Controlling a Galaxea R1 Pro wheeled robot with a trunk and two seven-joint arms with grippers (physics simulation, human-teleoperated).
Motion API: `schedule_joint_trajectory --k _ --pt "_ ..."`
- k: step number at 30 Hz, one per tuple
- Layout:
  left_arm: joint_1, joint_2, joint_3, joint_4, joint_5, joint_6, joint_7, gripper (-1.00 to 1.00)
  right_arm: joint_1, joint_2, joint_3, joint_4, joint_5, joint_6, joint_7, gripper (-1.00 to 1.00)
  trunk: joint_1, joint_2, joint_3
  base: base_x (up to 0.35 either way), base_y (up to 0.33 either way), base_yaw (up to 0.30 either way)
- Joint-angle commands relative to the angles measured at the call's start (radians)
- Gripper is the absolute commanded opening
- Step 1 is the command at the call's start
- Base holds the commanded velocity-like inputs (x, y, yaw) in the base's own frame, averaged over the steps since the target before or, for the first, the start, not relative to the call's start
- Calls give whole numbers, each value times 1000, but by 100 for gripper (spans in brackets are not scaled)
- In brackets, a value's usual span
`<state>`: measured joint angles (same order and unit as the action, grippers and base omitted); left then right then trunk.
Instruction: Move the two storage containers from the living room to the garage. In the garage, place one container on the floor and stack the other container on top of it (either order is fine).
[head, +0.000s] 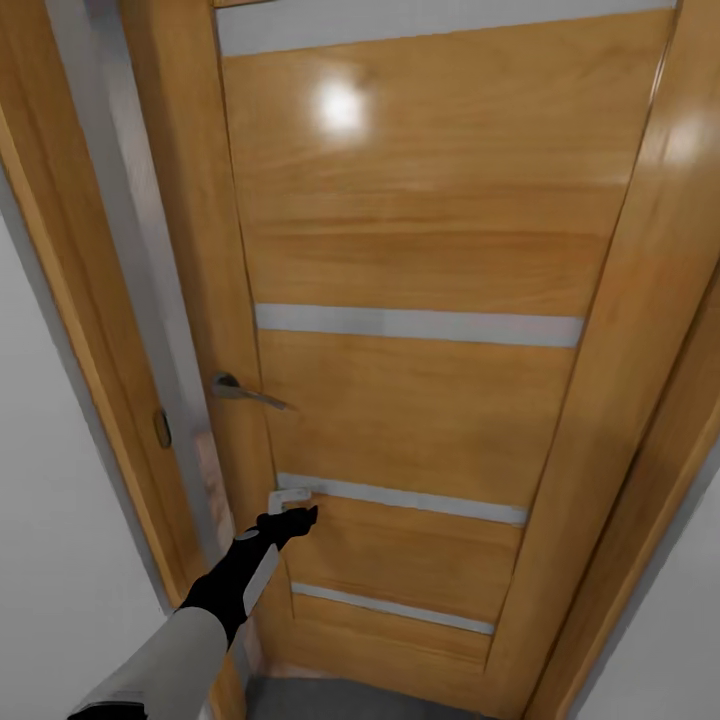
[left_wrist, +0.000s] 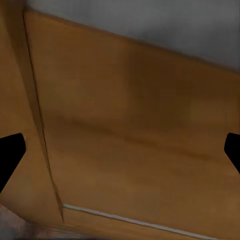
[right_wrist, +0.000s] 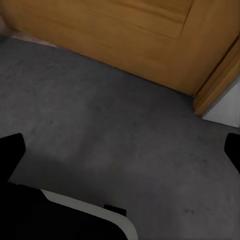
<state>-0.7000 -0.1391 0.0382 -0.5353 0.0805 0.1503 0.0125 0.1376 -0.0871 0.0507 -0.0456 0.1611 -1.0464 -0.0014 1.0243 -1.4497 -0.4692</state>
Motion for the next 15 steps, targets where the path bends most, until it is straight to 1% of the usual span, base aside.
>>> schedule_joint_trajectory --k 1,3,5,12,13,15 --pt "-1 -1 6 -3 2 6 3 100 0 0 4 -2 -2 -1 0 100 1 0 -1 254 0 0" --pt "-1 -1 6 -3 2 6 3 100 0 0 5 -2 -2 -1 0 100 1 0 -1 167 0 0" --pt "0 -1 6 -3 2 6 2 100 0 0 5 -2 -2 -1 0 100 1 0 -1 60 0 0" --pt "-1 -1 6 -3 3 7 1 100 0 0 5 -2 -2 -1 0 100 1 0 -1 13 0 0" --pt "-1 -2 6 -3 3 7 1 100 0 0 6 -2 -2 -1 0 100 1 0 -1 99 0 0" --pt "-1 -2 6 -3 3 7 1 100 0 0 6 -2 -1 -1 1 100 1 0 -1 301 0 0"
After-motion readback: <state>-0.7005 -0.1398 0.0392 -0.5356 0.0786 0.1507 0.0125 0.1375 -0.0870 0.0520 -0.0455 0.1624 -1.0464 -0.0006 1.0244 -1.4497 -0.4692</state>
